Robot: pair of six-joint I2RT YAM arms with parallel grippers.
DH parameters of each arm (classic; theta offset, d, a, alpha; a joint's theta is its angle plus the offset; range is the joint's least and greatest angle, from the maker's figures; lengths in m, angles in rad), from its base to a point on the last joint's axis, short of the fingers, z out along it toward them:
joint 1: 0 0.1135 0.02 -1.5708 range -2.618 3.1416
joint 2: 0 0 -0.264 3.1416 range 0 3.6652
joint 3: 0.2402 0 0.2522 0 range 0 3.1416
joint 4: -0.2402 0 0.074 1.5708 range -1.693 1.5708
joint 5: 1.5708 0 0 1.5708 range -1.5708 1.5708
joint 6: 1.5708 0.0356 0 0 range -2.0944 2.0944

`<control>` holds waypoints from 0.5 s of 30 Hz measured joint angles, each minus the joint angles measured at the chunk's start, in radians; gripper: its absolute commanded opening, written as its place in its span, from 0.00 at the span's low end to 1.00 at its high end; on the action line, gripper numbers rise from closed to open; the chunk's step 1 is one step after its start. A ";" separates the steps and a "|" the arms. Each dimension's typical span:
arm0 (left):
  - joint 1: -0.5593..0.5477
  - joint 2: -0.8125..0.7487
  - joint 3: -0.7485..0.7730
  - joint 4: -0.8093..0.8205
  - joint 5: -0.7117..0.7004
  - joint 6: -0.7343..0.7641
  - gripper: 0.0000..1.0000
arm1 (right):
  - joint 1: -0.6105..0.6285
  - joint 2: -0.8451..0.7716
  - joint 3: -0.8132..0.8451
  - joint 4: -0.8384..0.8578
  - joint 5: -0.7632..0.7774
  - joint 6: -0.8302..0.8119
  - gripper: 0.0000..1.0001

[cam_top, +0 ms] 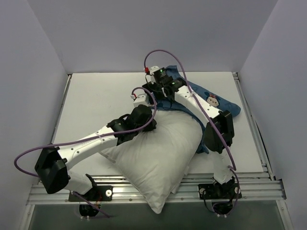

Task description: Remove the pillowcase from the pillow

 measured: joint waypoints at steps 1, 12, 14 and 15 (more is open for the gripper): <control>-0.003 -0.005 -0.003 -0.007 -0.005 0.002 0.02 | 0.000 0.016 0.005 -0.003 0.000 -0.010 0.77; -0.010 -0.041 -0.008 -0.055 -0.021 0.014 0.02 | 0.003 0.041 0.018 -0.039 0.095 -0.062 0.00; -0.011 -0.062 -0.006 -0.082 -0.022 0.016 0.02 | -0.005 0.042 0.019 -0.047 0.124 -0.049 0.00; -0.014 -0.075 0.000 -0.107 -0.023 0.019 0.02 | -0.016 0.042 0.026 -0.054 0.140 -0.039 0.00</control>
